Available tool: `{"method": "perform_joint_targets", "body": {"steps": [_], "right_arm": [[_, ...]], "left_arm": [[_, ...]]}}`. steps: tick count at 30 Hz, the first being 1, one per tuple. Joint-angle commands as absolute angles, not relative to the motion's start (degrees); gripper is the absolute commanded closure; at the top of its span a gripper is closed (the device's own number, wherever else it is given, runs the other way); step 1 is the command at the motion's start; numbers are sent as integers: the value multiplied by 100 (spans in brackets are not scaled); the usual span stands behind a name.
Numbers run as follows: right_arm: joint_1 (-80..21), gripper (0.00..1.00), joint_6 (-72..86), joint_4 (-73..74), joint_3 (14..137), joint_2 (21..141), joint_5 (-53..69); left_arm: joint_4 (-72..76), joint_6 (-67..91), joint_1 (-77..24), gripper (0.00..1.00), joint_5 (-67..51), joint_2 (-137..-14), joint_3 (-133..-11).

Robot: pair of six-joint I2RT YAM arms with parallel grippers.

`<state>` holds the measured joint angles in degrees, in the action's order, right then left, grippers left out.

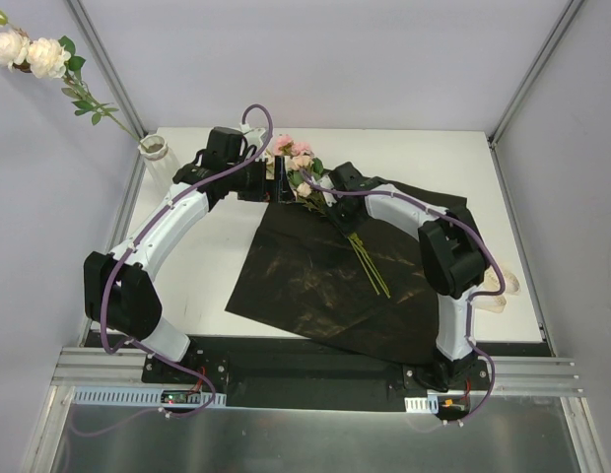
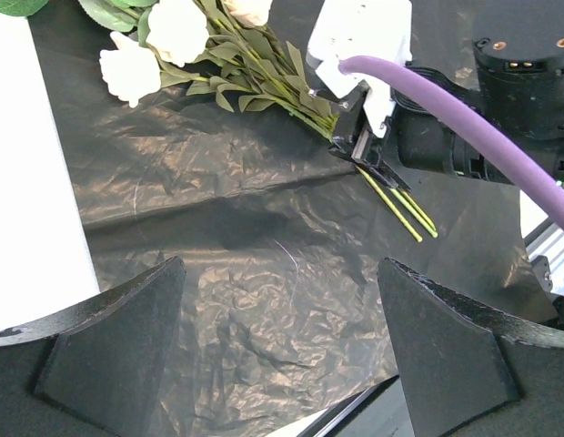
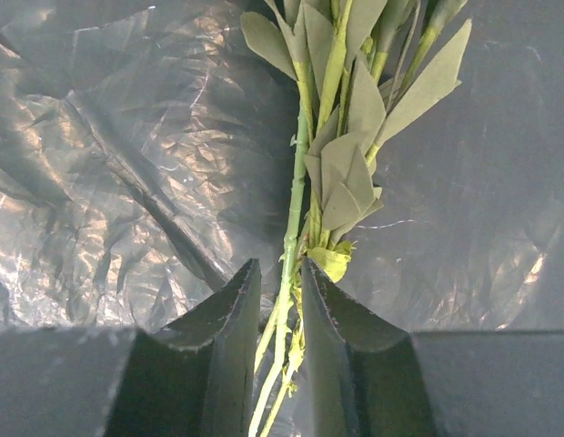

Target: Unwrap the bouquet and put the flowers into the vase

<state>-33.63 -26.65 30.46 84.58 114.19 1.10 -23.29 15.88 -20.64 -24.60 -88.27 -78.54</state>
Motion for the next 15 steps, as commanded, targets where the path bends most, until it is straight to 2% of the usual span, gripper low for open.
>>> {"method": "perform_joint_targets", "body": {"steps": [1, 8, 15], "right_arm": [[-3349, 73, -2751, 3173, 8719, 11531, 70], [-3357, 74, -2751, 3217, 8842, 11698, 141], [-3340, 81, -2742, 3111, 8798, 11663, 202]], "left_arm": [[-2250, 1635, -2074, 14, -2672, -8807, -7831], [-2241, 1644, -2074, 14, -2698, -8842, -7822], [-2241, 1661, -2074, 14, -2716, -8833, -7822]]}}
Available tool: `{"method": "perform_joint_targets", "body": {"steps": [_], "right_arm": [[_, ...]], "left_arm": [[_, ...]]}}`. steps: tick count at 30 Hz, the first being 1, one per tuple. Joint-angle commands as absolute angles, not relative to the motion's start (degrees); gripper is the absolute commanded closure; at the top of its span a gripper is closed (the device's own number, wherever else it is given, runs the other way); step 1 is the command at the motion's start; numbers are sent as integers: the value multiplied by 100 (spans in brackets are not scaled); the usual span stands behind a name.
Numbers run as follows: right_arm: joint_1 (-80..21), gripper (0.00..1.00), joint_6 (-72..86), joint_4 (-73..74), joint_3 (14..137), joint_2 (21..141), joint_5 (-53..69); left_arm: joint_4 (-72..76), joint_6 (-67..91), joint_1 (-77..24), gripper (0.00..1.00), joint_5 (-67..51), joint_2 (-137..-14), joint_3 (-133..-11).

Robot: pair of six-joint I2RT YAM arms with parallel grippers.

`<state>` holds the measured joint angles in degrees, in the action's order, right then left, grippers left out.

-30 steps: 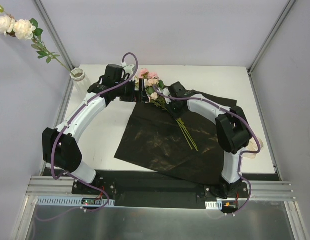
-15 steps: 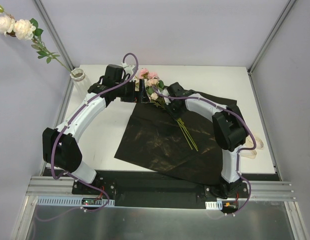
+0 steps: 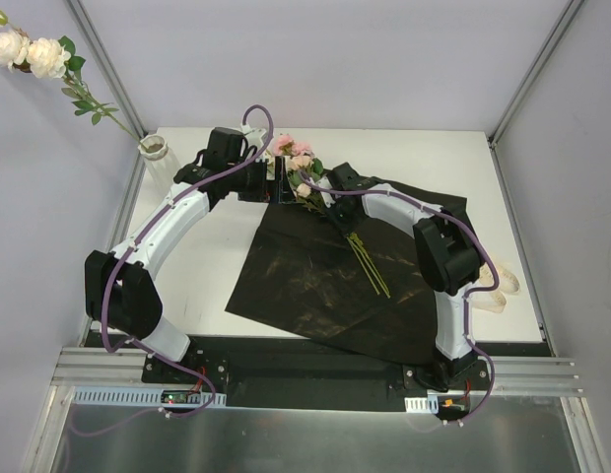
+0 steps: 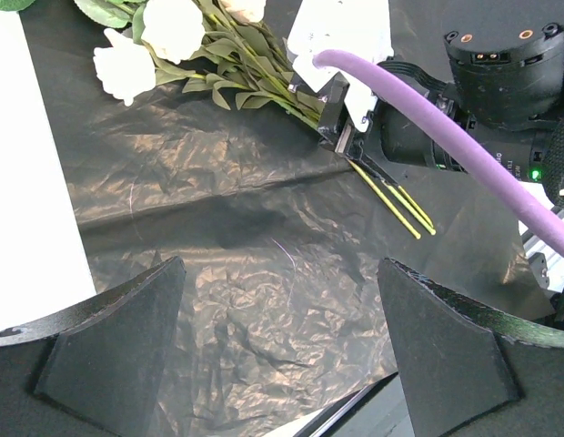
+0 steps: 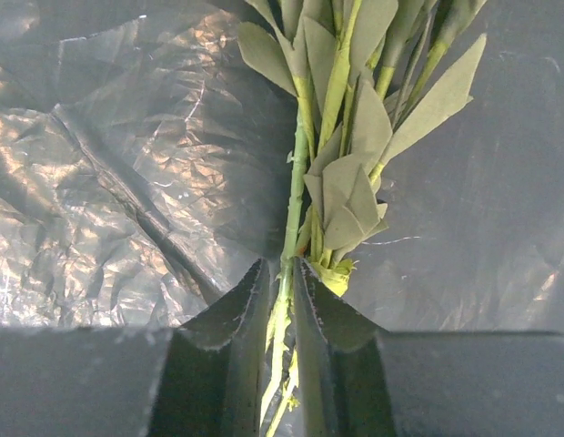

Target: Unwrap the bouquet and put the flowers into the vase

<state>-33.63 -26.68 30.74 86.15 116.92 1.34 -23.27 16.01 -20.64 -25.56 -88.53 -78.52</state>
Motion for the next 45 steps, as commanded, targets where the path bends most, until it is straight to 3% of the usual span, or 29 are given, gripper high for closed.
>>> {"method": "perform_joint_targets", "body": {"steps": [1, 9, 17, 23, 35, 45], "right_arm": [[-3357, 82, -2751, 3120, 8807, 11680, 193], [-3357, 100, -2655, 2998, 8790, 11646, -289], [-3244, 100, -2269, 1855, 7771, 10286, -159], [-2690, 99, -1679, 1319, 7252, 9730, 1192], [-2074, 99, -703, 316, 6926, 9790, 3329], [-2794, 96, -1757, 2230, 8191, 10722, 2155]], "left_arm": [[-2241, 1661, -2074, 14, -2733, -8842, -7822], [-2224, 1714, -2074, 14, -2812, -8930, -7822], [-2224, 1714, -2074, 14, -2812, -8895, -7822], [-2224, 1705, -2074, 14, -2769, -8859, -7813], [-2188, 1749, -2074, 16, -3181, -8903, -7857], [-2171, 1802, -2083, 16, -3199, -8938, -7849]]}}
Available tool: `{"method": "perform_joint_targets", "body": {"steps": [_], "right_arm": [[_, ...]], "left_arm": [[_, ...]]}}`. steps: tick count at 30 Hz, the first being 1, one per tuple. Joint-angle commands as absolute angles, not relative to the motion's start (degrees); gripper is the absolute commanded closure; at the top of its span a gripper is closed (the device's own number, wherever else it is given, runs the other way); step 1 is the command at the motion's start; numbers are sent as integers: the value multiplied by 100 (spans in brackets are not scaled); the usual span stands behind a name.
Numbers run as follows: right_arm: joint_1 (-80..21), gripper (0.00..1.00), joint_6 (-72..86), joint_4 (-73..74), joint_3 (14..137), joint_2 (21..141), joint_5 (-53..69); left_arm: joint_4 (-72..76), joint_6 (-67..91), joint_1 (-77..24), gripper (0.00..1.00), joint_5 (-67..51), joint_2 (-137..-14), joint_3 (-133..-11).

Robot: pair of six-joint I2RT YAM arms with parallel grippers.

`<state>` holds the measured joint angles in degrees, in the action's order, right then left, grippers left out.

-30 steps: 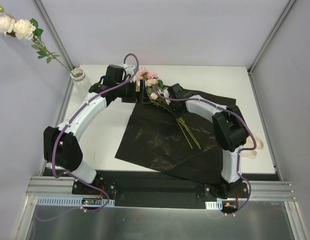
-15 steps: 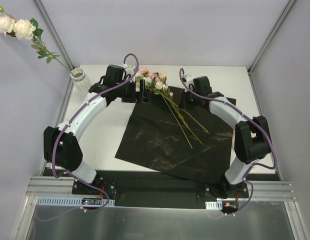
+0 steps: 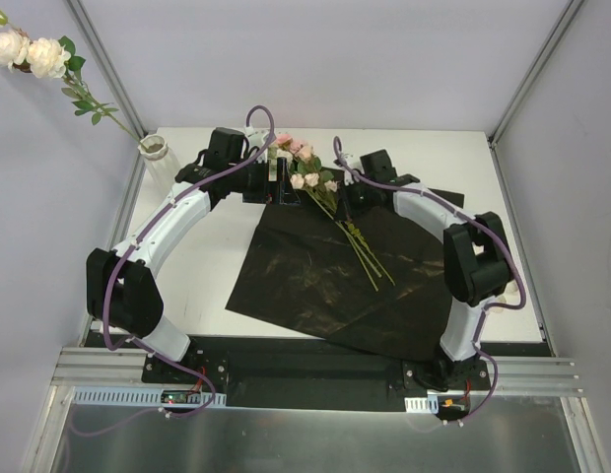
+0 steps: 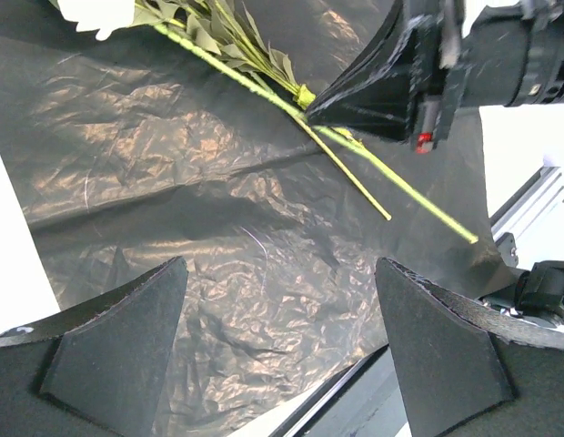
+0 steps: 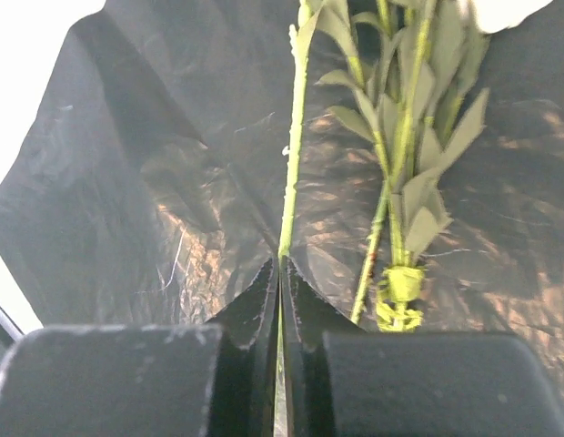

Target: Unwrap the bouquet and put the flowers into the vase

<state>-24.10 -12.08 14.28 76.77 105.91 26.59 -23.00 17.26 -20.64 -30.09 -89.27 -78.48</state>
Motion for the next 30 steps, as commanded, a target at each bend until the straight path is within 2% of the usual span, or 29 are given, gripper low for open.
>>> {"method": "perform_joint_targets", "body": {"steps": [1, 4, 6, 18, 30], "right_arm": [[-2882, 86, -1827, 2302, 8296, 10766, 1770], [-3181, 70, -2004, 2469, 8454, 10889, 1031], [-3296, 66, -2065, 2566, 8525, 11021, 766], [-3393, 64, -2065, 2443, 8876, 11618, 729], [-3577, 66, -2004, 2417, 9422, 12146, 511]], "left_arm": [[-2171, 1802, -2074, 17, -3191, -8938, -7840], [-2171, 1819, -2074, 17, -3199, -8947, -7840], [-2162, 1837, -2074, 16, -3191, -8947, -7840], [-2145, 1881, -2074, 16, -3252, -8965, -7822], [-2127, 1934, -2074, 16, -3270, -8947, -7805]]}}
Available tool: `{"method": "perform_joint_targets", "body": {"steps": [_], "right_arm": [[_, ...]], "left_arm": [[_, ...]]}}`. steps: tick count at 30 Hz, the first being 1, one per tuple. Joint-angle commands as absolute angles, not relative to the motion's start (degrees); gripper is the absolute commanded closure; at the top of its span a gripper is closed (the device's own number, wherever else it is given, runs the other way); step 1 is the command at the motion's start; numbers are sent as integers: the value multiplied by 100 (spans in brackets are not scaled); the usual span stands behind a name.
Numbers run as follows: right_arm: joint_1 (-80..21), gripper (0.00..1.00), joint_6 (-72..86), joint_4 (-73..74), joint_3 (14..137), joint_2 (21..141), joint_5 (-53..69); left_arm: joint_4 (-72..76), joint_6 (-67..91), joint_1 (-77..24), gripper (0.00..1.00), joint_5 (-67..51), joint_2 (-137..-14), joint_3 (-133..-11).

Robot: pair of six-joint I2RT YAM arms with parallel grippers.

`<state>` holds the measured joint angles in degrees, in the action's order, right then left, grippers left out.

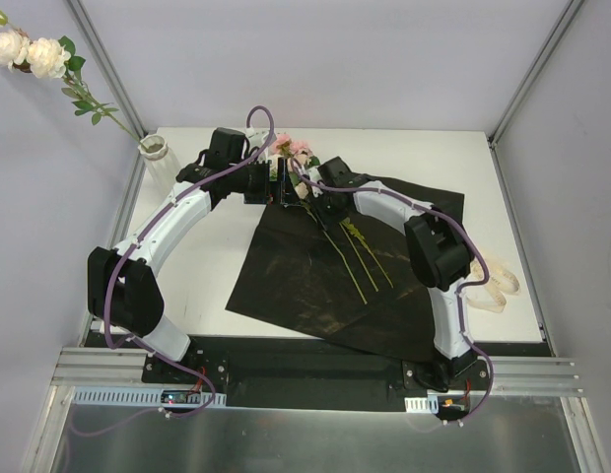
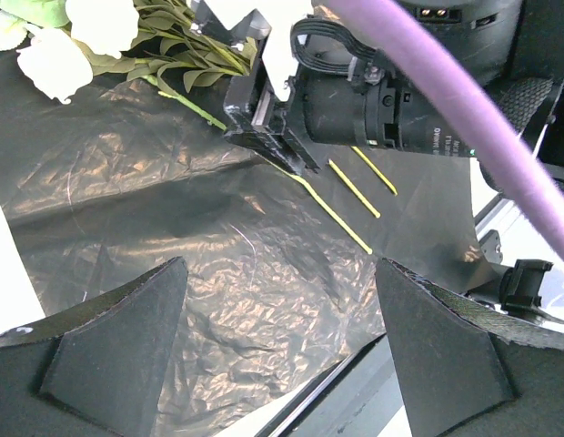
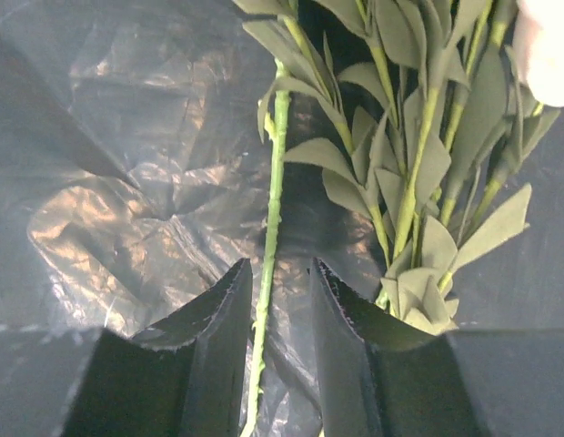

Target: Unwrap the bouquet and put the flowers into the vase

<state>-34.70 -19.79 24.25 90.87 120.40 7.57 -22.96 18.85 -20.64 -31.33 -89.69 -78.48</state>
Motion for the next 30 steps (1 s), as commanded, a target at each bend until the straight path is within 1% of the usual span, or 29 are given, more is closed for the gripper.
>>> {"method": "perform_joint_targets", "body": {"steps": [1, 7, 9, 15, 18, 22, 25, 27, 28, 30], "right_arm": [[-3603, 66, -1995, 2426, 9500, 12164, 475], [-3726, 68, -2056, 2627, 9817, 12454, 97], [-3797, 71, -2118, 2654, 9905, 12498, -174], [-3858, 81, -2180, 2557, 9940, 12542, -246], [-3876, 82, -2197, 2671, 10107, 12674, -290], [-3929, 77, -2259, 2716, 10221, 12796, -386], [-3946, 77, -2320, 2812, 10362, 12911, -474], [-3946, 80, -2338, 2865, 10406, 12937, -501], [-3946, 86, -2338, 2865, 10406, 12929, -501], [-3946, 97, -2320, 2822, 10354, 12876, -484]], "left_arm": [[-2127, 1942, -2074, 16, -3270, -8947, -7813], [-2127, 1951, -2074, 16, -3269, -8947, -7813], [-2118, 1960, -2074, 16, -3270, -8956, -7813], [-2118, 1977, -2074, 16, -3287, -8965, -7796], [-2101, 2004, -2074, 16, -3313, -8974, -7787], [-2074, 2021, -2074, 16, -3322, -9000, -7770], [-2057, 2030, -2074, 16, -3322, -9018, -7770], [-2057, 2030, -2074, 16, -3340, -9035, -7752], [-2039, 2030, -2074, 16, -3331, -9035, -7769], [-2048, 2022, -2074, 16, -3331, -9026, -7761]]}}
